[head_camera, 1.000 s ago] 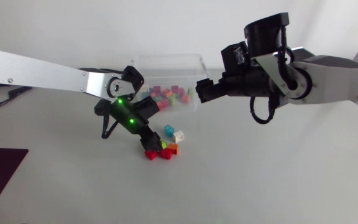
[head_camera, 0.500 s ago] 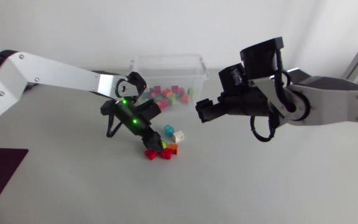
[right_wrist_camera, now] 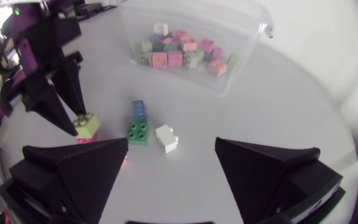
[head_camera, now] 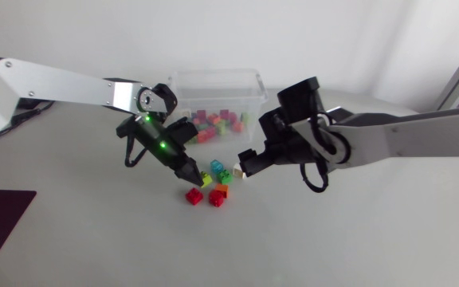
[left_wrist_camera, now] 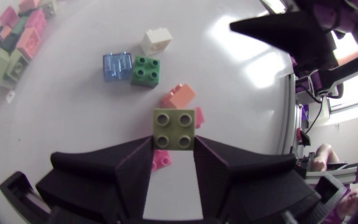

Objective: Place the duplo bricks in the container

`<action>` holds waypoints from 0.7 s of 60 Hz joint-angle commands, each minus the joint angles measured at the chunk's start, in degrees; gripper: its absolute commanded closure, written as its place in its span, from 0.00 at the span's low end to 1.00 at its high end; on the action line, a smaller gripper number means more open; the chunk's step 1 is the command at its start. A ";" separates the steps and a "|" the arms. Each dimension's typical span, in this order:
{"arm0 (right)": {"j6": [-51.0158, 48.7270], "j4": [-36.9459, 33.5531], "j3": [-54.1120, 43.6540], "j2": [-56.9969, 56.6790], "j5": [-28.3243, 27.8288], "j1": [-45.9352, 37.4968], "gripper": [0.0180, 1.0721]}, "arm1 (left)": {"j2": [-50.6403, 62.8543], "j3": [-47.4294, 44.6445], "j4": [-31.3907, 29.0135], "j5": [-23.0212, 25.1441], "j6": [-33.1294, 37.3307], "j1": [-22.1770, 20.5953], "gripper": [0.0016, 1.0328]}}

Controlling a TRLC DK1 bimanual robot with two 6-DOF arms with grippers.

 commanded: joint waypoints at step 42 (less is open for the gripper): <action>-21.57 -17.23 21.33 21.45 -5.45 -3.81 0.15 | -20.93 -2.73 16.45 -5.29 -18.91 1.98 0.79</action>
